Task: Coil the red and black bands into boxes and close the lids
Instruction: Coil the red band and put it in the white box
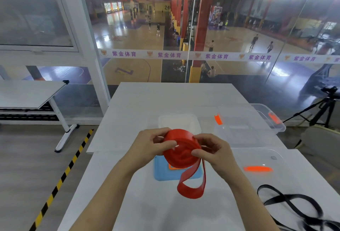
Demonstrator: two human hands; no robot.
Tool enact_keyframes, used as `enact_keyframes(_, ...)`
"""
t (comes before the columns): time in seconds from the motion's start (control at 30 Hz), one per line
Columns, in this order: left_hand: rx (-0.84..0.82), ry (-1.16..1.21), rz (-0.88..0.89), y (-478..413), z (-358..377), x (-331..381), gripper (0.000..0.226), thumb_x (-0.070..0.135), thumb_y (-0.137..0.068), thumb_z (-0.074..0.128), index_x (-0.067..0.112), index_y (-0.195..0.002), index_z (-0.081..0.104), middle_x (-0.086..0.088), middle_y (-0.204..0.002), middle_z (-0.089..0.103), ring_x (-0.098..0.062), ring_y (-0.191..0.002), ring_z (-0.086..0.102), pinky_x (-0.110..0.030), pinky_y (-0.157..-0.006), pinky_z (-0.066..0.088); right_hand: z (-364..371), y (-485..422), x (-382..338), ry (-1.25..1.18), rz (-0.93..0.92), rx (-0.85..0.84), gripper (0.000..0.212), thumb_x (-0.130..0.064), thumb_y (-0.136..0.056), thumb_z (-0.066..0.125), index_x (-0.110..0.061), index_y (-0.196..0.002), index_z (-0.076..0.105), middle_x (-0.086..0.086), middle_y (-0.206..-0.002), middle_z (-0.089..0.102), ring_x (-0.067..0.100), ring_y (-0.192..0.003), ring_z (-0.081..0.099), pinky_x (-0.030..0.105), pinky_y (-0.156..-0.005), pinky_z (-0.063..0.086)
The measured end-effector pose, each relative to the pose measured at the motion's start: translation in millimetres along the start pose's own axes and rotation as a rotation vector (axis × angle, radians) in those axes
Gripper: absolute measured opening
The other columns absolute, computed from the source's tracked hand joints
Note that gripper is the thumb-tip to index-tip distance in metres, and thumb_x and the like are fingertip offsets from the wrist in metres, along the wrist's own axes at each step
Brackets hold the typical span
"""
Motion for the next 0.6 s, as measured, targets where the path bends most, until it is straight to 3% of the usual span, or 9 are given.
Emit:
enact_keyframes(0.1, -0.029, 0.076, -0.013, 1.1, 2.4, 1.8, 0.021, 0.020, -0.093, 0.077, 0.028, -0.112, 0.078, 0.002, -0.101, 0.081, -0.015, -0.097, 0.078, -0.028, -0.075, 0.063, -5.8, 1.4, 0.3, -0.038, 0.011, 0.049, 0.037, 0.004, -0.075, 0.089, -0.019, -0.102, 0.080, 0.008, -0.098, 0.080, 0.025, -0.093, 0.078, 0.039, -0.088, 0.064)
enact_keyframes(0.17, -0.070, 0.064, -0.068, -0.2, 6.0, -6.9, 0.022, 0.023, -0.093, 0.078, 0.027, -0.114, 0.075, 0.002, -0.107, 0.079, -0.019, -0.103, 0.077, -0.038, -0.085, 0.065, -8.2, 0.9, -2.5, -0.032, 0.011, 0.069, 0.035, 0.002, -0.075, 0.089, -0.018, -0.102, 0.080, 0.008, -0.097, 0.080, 0.026, -0.093, 0.078, 0.041, -0.087, 0.065)
enact_keyframes(0.23, -0.114, -0.012, -0.103, -1.0, 9.2, -14.7, 0.028, 0.028, -0.091, 0.081, 0.030, -0.118, 0.072, 0.006, -0.113, 0.077, -0.015, -0.109, 0.074, -0.042, -0.097, 0.062, -10.3, 0.4, -2.8, -0.024, 0.024, 0.070, 0.033, -0.001, -0.075, 0.090, -0.019, -0.101, 0.082, 0.007, -0.099, 0.081, 0.029, -0.094, 0.078, 0.045, -0.088, 0.065)
enact_keyframes(0.3, -0.132, -0.155, -0.094, -2.6, 10.6, -15.3, 0.044, 0.037, -0.085, 0.084, 0.037, -0.126, 0.068, 0.015, -0.121, 0.073, -0.005, -0.118, 0.068, -0.036, -0.103, 0.057, -9.9, 0.9, -4.7, 0.019, 0.038, 0.050, 0.033, -0.004, -0.074, 0.092, -0.023, -0.100, 0.084, 0.002, -0.101, 0.082, 0.027, -0.094, 0.078, 0.046, -0.089, 0.065)
enact_keyframes(0.4, -0.177, -0.271, -0.078, -3.1, 19.7, -5.4, 0.049, 0.044, -0.080, 0.086, 0.044, -0.126, 0.068, 0.024, -0.119, 0.071, 0.002, -0.117, 0.063, -0.020, -0.093, 0.053, -0.3, 2.7, -9.0, 0.148, 0.030, -0.021, 0.033, -0.011, -0.073, 0.094, -0.030, -0.097, 0.085, -0.010, -0.101, 0.082, 0.015, -0.097, 0.077, 0.037, -0.092, 0.063)
enact_keyframes(0.5, -0.169, -0.327, -0.045, -6.1, 27.3, -0.3, 0.038, 0.045, -0.079, 0.085, 0.042, -0.114, 0.072, 0.020, -0.109, 0.074, -0.005, -0.106, 0.068, -0.028, -0.091, 0.059, 3.7, 3.3, -11.8, 0.151, 0.017, -0.026, 0.033, -0.014, -0.072, 0.095, -0.034, -0.096, 0.083, -0.009, -0.102, 0.081, 0.015, -0.099, 0.075, 0.036, -0.093, 0.062)
enact_keyframes(0.6, -0.111, -0.188, -0.047, -6.0, 22.7, -1.5, 0.031, 0.036, -0.081, 0.086, 0.038, -0.110, 0.075, 0.017, -0.105, 0.077, -0.008, -0.102, 0.072, -0.029, -0.089, 0.062, 1.4, 0.9, -11.6, 0.120, 0.009, -0.031, 0.036, -0.013, -0.073, 0.094, -0.033, -0.100, 0.080, -0.003, -0.104, 0.080, 0.021, -0.101, 0.075, 0.041, -0.094, 0.062)
Point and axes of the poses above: each hand's wrist, its own y-axis away from the middle knuckle, its own z-axis out of the palm, x = y × z, the point moved 9 cm from there along -y, towards the middle knuckle
